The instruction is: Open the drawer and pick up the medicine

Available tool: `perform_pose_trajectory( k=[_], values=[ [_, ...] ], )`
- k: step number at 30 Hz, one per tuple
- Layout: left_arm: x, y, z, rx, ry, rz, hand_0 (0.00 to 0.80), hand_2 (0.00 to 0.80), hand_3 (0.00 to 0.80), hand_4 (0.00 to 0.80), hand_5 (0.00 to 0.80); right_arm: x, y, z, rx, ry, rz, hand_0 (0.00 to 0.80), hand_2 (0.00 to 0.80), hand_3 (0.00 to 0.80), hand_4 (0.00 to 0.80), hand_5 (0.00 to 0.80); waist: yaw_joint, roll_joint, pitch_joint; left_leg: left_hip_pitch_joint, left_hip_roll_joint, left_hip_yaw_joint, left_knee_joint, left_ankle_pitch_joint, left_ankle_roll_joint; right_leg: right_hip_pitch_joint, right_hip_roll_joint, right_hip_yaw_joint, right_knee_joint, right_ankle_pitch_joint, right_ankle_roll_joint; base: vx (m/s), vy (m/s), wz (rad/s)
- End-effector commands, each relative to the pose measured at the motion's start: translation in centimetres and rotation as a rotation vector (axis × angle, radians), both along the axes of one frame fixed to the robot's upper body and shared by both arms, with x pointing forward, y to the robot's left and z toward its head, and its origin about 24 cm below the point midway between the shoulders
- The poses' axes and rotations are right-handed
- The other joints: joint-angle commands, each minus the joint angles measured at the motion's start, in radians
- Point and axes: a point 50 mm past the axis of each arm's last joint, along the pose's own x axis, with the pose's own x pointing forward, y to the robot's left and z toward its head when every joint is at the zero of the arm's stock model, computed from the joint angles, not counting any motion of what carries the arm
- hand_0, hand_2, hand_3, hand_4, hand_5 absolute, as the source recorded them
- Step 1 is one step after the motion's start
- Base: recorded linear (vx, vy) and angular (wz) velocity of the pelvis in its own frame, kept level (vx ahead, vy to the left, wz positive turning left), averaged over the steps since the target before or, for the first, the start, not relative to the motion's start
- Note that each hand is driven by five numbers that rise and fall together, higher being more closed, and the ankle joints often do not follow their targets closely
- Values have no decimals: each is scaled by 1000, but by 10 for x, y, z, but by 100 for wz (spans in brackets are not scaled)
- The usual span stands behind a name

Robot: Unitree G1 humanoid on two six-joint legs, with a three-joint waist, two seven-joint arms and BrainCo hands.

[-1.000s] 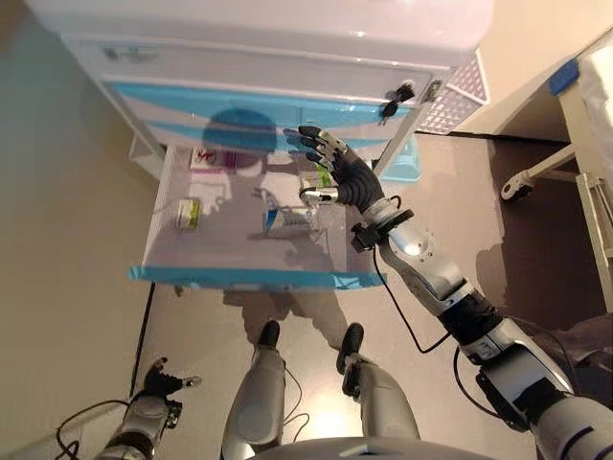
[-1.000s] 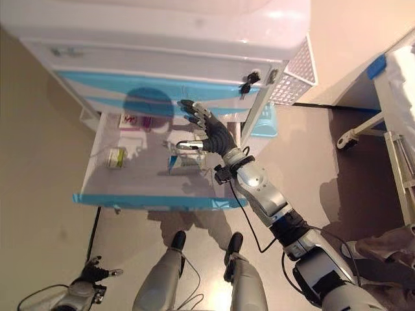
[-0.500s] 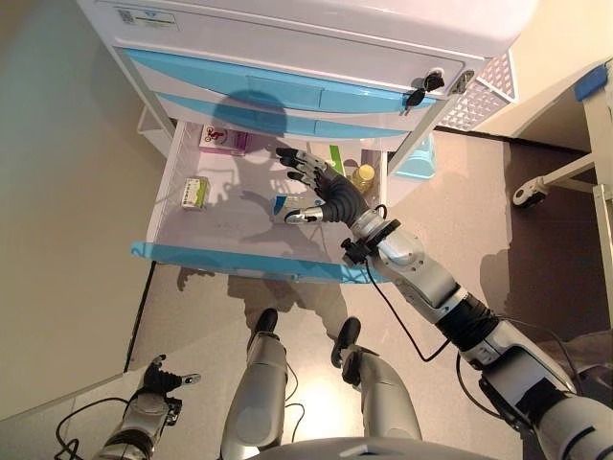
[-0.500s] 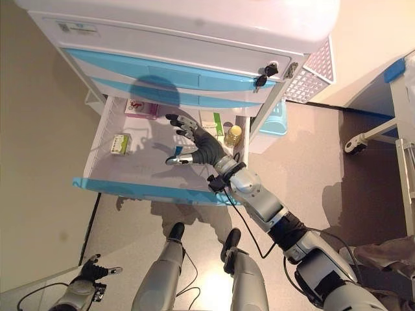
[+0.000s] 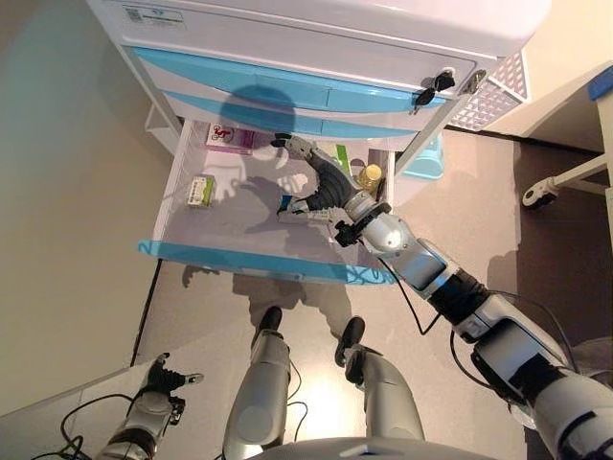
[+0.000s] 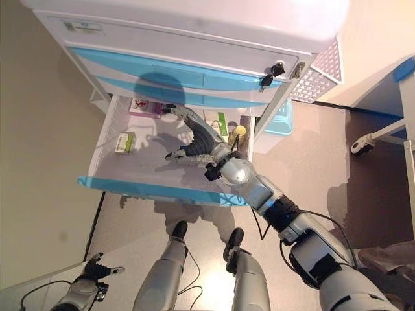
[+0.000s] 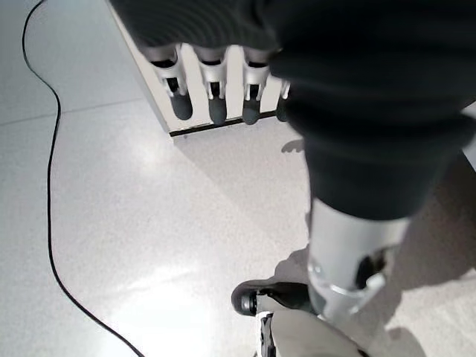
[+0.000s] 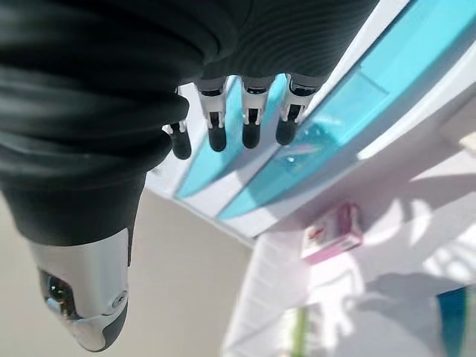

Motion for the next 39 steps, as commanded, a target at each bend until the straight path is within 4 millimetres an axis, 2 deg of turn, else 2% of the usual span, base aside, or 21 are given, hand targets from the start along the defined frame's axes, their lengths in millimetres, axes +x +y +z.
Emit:
perform_pose_trajectory(
  k=[1,13,21,28,34,39],
  values=[
    [6,1,3,40,-15,-7,0,0,0,0,0,3,11,28,-23,-168,-31,0,0,0,0,0,24,-2,5,-33,-76,-8,-69,100,79,53,-10,-5,73,-89,68,2,1,6],
    [13,3,7,63,-26,-12,0,0,0,0,0,29,26,36,-183,-210,-143,0,0,0,0,0,54,-2,20,-39,-87,-20,-83,111,82,50,-19,-10,72,-83,69,2,3,4],
    [16,4,8,73,-27,-28,0,0,0,0,0,45,29,31,-327,-214,-209,0,0,0,0,0,69,1,33,-40,-90,-23,-93,117,81,47,-21,-11,68,-76,70,-1,8,5],
    [18,4,9,69,-33,-22,0,0,0,0,0,50,30,20,-428,-195,-229,0,0,0,0,0,71,2,44,-42,-92,-24,-91,119,80,48,-21,-11,66,-74,69,0,0,0],
    [18,1,7,60,-28,-33,0,0,0,0,0,58,14,0,-555,-166,-290,0,0,0,0,0,72,5,45,-39,-93,-26,-97,118,80,47,-21,-12,67,-74,69,0,0,0],
    [18,0,7,56,-25,-46,0,0,0,0,0,63,2,-7,-607,-149,-336,0,0,0,0,0,70,11,50,-38,-93,-23,-96,120,80,48,-20,-9,66,-72,69,0,0,0]
  ],
)
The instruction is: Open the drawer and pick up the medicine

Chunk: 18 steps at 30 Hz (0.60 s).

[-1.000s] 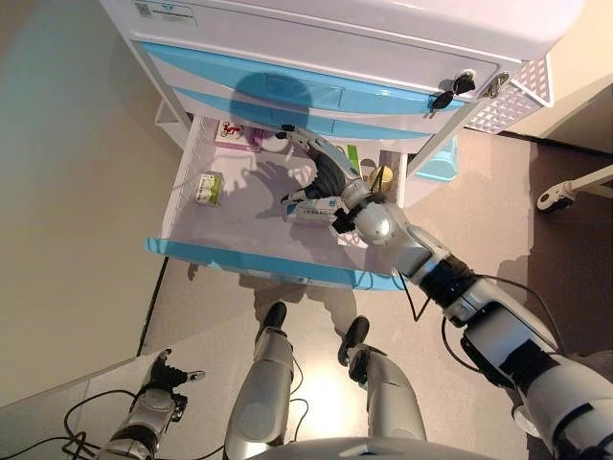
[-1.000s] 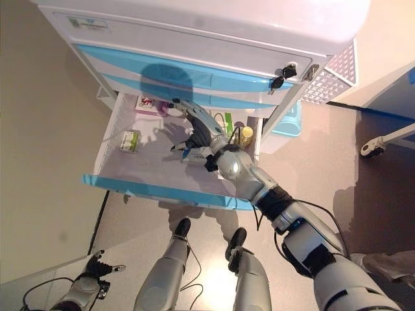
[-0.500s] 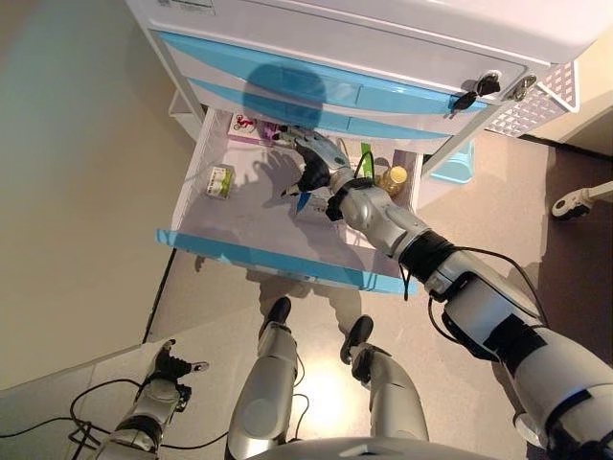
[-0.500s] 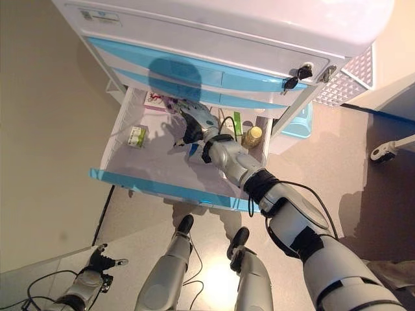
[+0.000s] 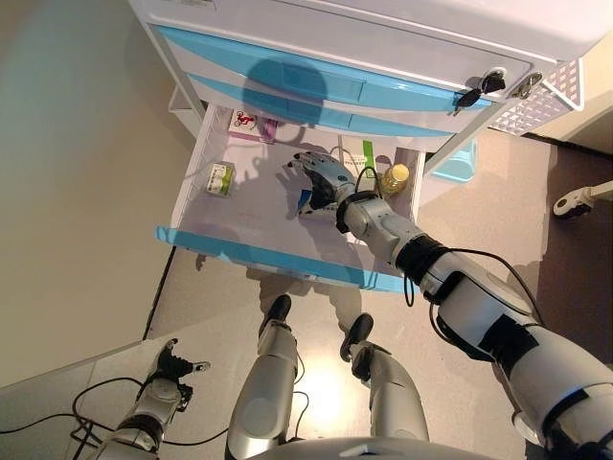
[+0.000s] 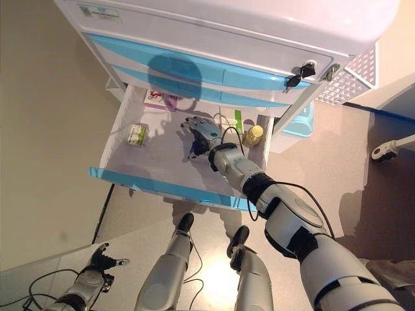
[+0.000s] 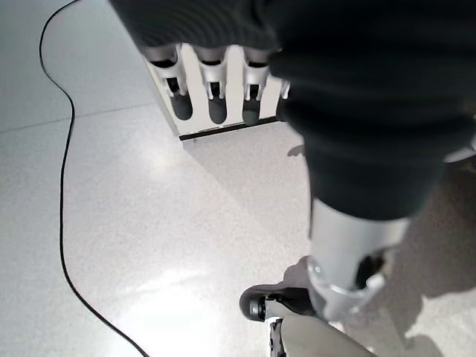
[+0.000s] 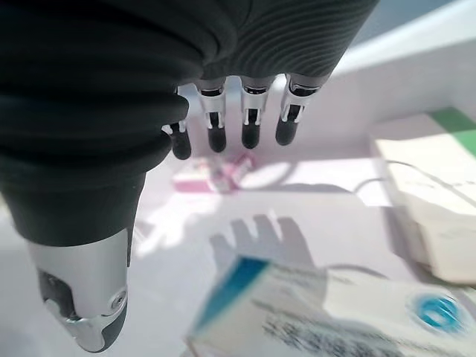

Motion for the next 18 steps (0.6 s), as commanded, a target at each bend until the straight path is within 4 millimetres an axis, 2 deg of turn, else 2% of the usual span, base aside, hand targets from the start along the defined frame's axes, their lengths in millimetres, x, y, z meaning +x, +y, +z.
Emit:
perform_pose_trajectory(
  k=[1,12,18],
  values=[
    [-2,10,3,26,3,27,0,0,0,0,0,8,0,27,-23,-98,-2,0,0,0,0,0,20,-3,23,-23,-81,11,-89,110,92,57,-5,21,37,-48,66,0,0,0],
    [-3,4,0,6,15,16,0,0,0,0,0,18,-27,17,-75,-69,-125,0,0,0,0,0,19,4,28,-18,-81,9,-97,114,92,62,-6,25,30,-42,67,0,0,0],
    [0,4,1,9,10,8,0,0,0,0,0,20,-33,16,-85,-64,-155,0,0,0,0,0,21,8,32,-22,-82,8,-98,117,93,58,-7,23,29,-38,67,0,0,0]
  ],
)
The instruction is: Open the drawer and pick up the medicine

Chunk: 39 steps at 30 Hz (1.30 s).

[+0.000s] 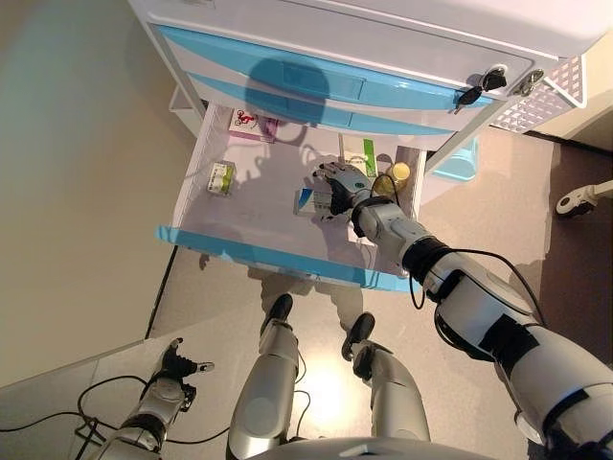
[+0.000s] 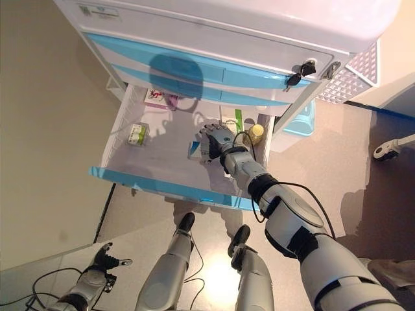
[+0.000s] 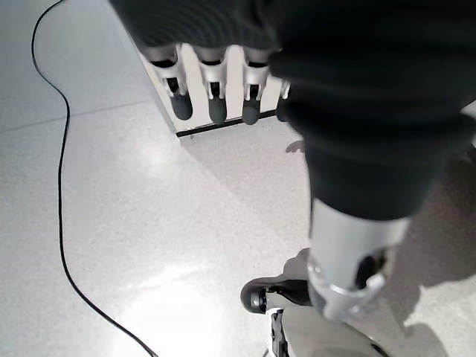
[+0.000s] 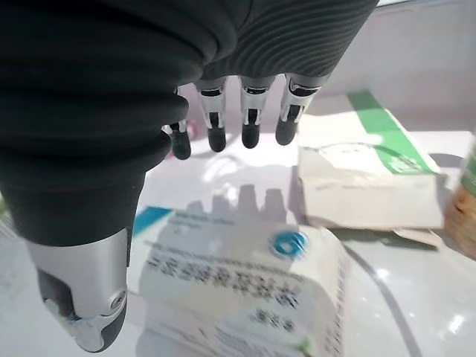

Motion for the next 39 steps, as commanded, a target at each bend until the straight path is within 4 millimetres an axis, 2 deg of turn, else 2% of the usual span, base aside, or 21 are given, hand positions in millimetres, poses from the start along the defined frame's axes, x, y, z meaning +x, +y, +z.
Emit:
perform_pose_trajectory(
  k=[1,14,24,39],
  values=[
    [-1,9,2,15,6,30,0,0,0,0,0,11,-3,36,-6,-119,-12,0,0,0,0,0,16,-4,25,-22,-83,9,-97,116,94,58,-6,23,27,-39,68,0,0,0],
    [5,3,3,10,-2,7,0,0,0,0,0,12,2,37,-1,-118,-27,0,0,0,0,0,23,10,45,-36,-86,11,-95,124,95,47,-6,26,24,-33,69,0,0,0],
    [5,0,2,7,-2,6,0,0,0,0,0,9,12,31,6,-102,-5,0,0,0,0,0,25,16,52,-46,-89,14,-97,127,96,37,-6,28,22,-28,70,0,0,0],
    [10,-5,2,6,-10,-18,0,0,0,0,0,8,9,18,-37,-74,-36,0,0,0,0,0,33,32,66,-63,-91,16,-89,129,98,23,-8,27,29,-25,70,-2,2,1]
  ],
)
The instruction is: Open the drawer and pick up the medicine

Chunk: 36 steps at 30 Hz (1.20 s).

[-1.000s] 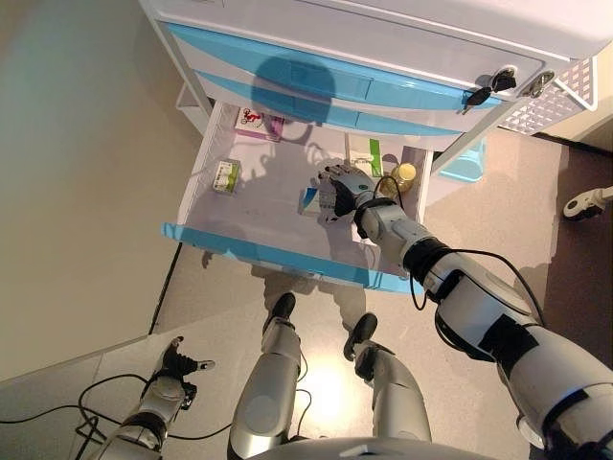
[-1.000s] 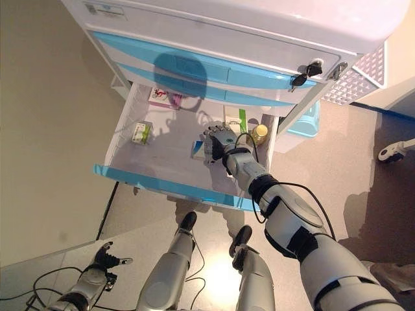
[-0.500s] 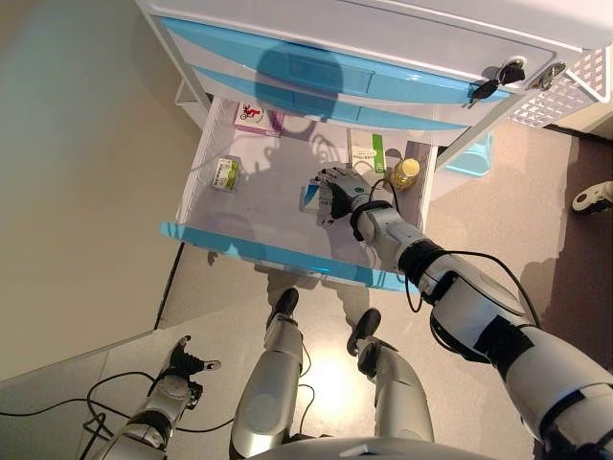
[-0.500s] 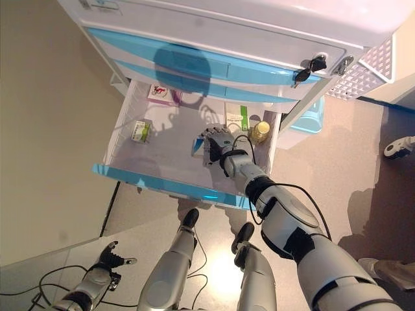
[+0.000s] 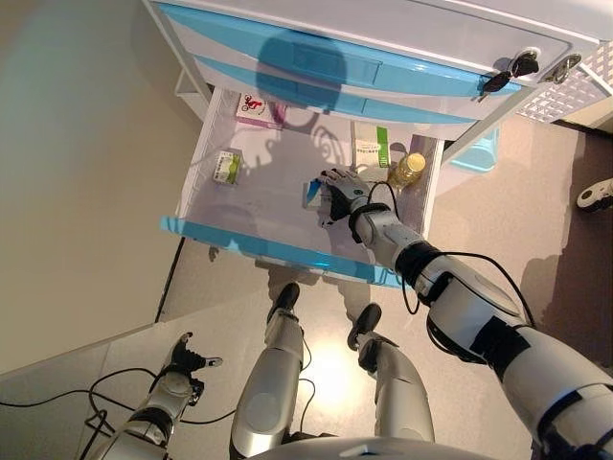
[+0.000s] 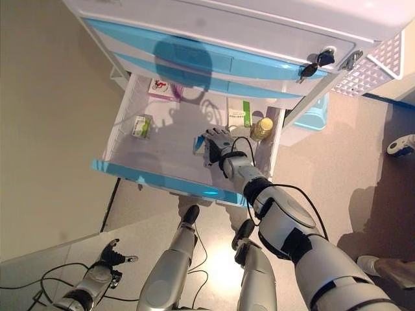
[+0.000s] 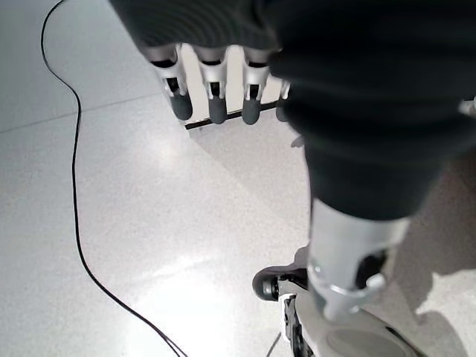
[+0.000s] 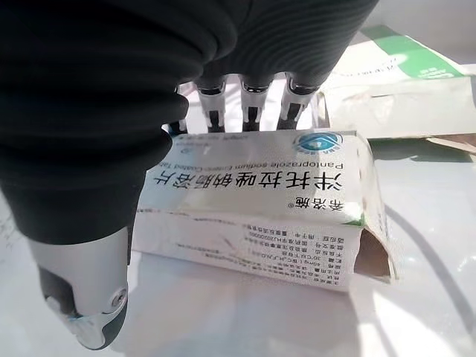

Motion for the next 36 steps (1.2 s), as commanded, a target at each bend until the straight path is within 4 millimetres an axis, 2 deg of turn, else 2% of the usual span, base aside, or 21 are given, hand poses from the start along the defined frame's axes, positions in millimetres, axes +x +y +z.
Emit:
perform_pose_trajectory(
  k=[1,19,20,21,22,36],
  values=[
    [0,7,3,20,-4,25,0,0,0,0,0,10,2,28,-21,-78,-10,0,0,0,0,0,17,13,28,-41,-84,26,-87,121,99,43,-2,27,23,-21,66,0,0,0],
    [2,5,3,13,-17,18,0,0,0,0,0,15,-8,36,23,-85,-62,0,0,0,0,0,25,37,34,-53,-91,30,-91,126,100,29,-9,27,21,-14,70,0,0,0],
    [2,5,3,13,-17,17,0,0,0,0,0,15,-8,36,26,-85,-61,166,166,166,166,166,25,38,35,-53,-92,30,-93,127,100,29,-9,27,19,-13,70,0,0,0],
    [2,5,3,13,-17,17,0,0,0,0,0,15,-8,36,26,-85,-61,436,436,436,436,436,25,38,35,-53,-92,30,-93,128,100,29,-9,27,19,-13,70,0,0,0],
    [2,4,3,11,-20,18,0,0,0,0,0,15,-7,37,28,-89,-56,800,800,800,800,800,26,39,36,-54,-92,29,-96,130,100,28,-9,26,18,-13,71,0,0,0],
    [3,-1,1,1,-18,14,0,0,0,0,0,14,-10,31,4,-77,-66,800,800,800,800,800,19,40,42,-64,-93,39,-93,128,101,19,-9,29,19,-11,71,0,0,0]
  ],
)
